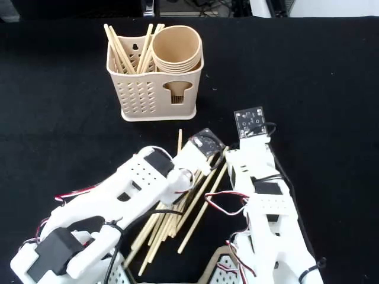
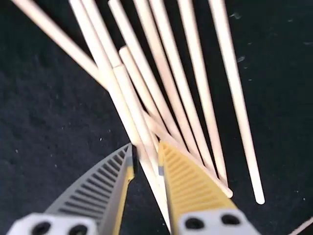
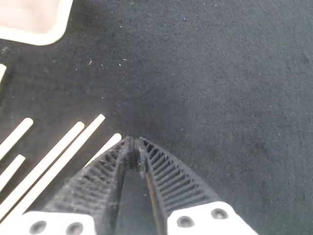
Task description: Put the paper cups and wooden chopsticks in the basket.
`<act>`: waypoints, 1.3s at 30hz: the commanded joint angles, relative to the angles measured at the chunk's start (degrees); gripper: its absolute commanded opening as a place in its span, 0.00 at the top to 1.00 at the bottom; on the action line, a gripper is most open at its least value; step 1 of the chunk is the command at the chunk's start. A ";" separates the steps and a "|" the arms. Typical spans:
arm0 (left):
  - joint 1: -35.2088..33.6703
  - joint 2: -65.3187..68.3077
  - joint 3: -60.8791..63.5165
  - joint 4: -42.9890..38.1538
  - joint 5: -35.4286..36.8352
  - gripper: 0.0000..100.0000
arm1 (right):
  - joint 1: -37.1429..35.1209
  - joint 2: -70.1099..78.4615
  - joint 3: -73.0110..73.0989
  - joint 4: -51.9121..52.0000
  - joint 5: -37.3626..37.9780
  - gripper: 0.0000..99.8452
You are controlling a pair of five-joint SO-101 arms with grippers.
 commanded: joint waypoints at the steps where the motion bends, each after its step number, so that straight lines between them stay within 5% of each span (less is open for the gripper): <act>1: -1.19 -0.09 -3.65 -0.44 -2.37 0.97 | -0.18 -1.36 -0.22 -1.14 0.00 0.98; 14: -6.90 -0.09 -2.51 -3.69 -2.20 0.93 | -0.18 -1.36 -0.22 -1.14 0.00 0.98; 18: -10.15 -0.09 1.71 -4.22 3.34 0.81 | -0.18 -1.27 -0.22 -1.14 0.00 0.98; 27: -18.33 0.00 3.65 -11.69 9.14 0.82 | -0.18 -1.27 -0.22 -1.14 0.00 0.98; 39: -14.99 0.00 8.40 -16.09 9.32 0.82 | -0.26 -1.27 -0.22 -1.14 0.00 0.97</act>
